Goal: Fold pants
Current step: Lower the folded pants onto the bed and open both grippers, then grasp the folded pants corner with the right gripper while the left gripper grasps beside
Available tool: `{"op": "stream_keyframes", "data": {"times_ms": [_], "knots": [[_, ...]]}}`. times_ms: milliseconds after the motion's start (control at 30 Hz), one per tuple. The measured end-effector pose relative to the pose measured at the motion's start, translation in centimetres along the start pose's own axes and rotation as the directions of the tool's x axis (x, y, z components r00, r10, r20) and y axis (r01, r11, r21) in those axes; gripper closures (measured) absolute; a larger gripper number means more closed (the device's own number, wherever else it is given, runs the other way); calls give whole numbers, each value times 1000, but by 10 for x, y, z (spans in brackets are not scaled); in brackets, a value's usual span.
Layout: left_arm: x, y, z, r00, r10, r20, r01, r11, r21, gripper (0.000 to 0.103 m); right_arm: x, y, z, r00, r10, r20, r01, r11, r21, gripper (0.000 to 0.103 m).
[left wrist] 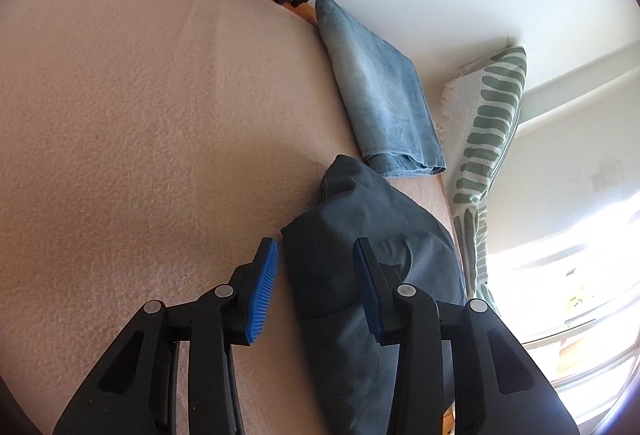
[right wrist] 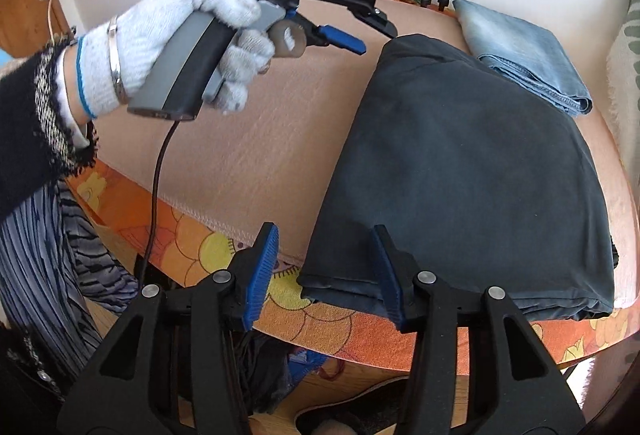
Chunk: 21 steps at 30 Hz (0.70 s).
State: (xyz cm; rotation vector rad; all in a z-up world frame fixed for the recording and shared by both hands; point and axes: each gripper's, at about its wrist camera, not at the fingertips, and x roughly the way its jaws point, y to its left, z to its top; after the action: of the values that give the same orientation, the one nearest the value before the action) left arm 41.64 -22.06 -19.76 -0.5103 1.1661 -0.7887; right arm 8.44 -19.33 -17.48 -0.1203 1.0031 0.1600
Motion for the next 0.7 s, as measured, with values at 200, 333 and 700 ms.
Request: {"op": "stream_keyframes", "data": {"times_ms": [200, 333, 700], "knots": [[10, 5, 2, 998, -49, -26, 48, 998, -42, 65, 7, 18, -8, 996, -88, -18, 87, 993, -78, 45], [12, 2, -1, 998, -48, -31, 47, 999, -23, 66, 10, 31, -15, 987, -161, -24, 155, 976, -153, 45], [6, -6, -1, 998, -53, 43, 51, 998, 26, 102, 0, 14, -15, 991, -130, -23, 128, 988, -92, 84]]}}
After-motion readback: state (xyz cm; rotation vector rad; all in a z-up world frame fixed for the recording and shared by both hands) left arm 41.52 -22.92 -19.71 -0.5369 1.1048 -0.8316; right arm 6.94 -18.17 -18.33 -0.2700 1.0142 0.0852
